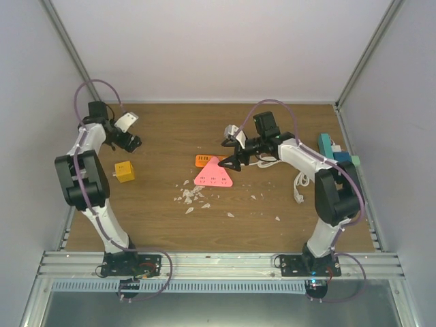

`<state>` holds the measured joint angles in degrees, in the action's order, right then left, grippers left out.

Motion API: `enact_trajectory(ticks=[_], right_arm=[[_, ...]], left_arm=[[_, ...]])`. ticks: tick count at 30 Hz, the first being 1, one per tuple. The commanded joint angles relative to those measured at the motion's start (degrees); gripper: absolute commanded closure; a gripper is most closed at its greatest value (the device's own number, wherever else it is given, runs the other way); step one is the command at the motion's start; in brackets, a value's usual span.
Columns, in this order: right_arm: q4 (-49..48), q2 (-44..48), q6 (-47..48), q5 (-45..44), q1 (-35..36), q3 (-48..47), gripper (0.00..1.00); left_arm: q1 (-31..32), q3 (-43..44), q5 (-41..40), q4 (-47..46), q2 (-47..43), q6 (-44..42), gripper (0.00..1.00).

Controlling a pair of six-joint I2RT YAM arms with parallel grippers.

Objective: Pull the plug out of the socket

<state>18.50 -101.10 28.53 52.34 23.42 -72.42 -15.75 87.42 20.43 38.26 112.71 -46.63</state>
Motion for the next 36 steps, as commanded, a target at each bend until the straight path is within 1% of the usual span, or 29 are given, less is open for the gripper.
enact_trajectory(ticks=[1,3,5,8,10,12,14,19,22,30,33,36], right_arm=[[3.6,-3.7,-1.2,-2.2,-1.5,-4.2,0.02],[5.3,-5.6,0.3,-2.4,-2.1,-5.6,0.03],[5.8,-6.7,2.0,-3.4,-2.7,-6.5,0.04],[7.6,-8.1,5.1,-5.8,-3.5,-7.6,0.06],[8.3,-8.6,7.1,-7.9,-3.7,-7.9,0.08],[8.1,-8.7,9.3,-10.9,-3.7,-7.4,0.10],[7.4,-8.6,11.5,-13.9,-3.7,-6.6,0.12],[4.3,-8.1,17.0,-20.9,-3.6,-3.7,0.16],[2.7,-8.2,19.1,-23.2,-3.7,-2.6,0.19],[0.3,-9.4,21.2,-24.6,-2.9,-1.0,0.20],[-0.7,-9.6,21.8,-25.5,-2.0,0.2,0.20],[-1.1,-10.2,22.3,-26.8,-1.1,0.3,0.20]], left_arm=[[-0.3,-3.2,11.7,-4.0,-8.1,0.7,0.01],[-0.3,-4.8,17.6,-5.9,-11.2,3.5,0.01],[-0.1,-6.1,21.5,-7.1,-13.9,5.8,0.01],[0.5,-4.1,26.0,-2.5,-14.3,3.7,0.01],[0.5,-2.4,29.7,0.2,-13.8,3.9,0.01],[0.7,-2.8,33.1,0.3,-14.2,5.4,0.01],[1.6,-3.8,34.7,-0.2,-14.8,5.7,0.01],[6.7,-8.0,31.8,-3.7,-16.8,7.6,0.01],[9.4,-10.3,31.3,-6.0,-17.8,9.7,0.01],[13.5,-17.6,28.6,-18.0,-21.3,20.9,0.01],[14.3,-19.6,27.3,-20.9,-22.1,23.4,0.01],[15.2,-19.8,26.1,-21.3,-22.1,25.0,0.01]])
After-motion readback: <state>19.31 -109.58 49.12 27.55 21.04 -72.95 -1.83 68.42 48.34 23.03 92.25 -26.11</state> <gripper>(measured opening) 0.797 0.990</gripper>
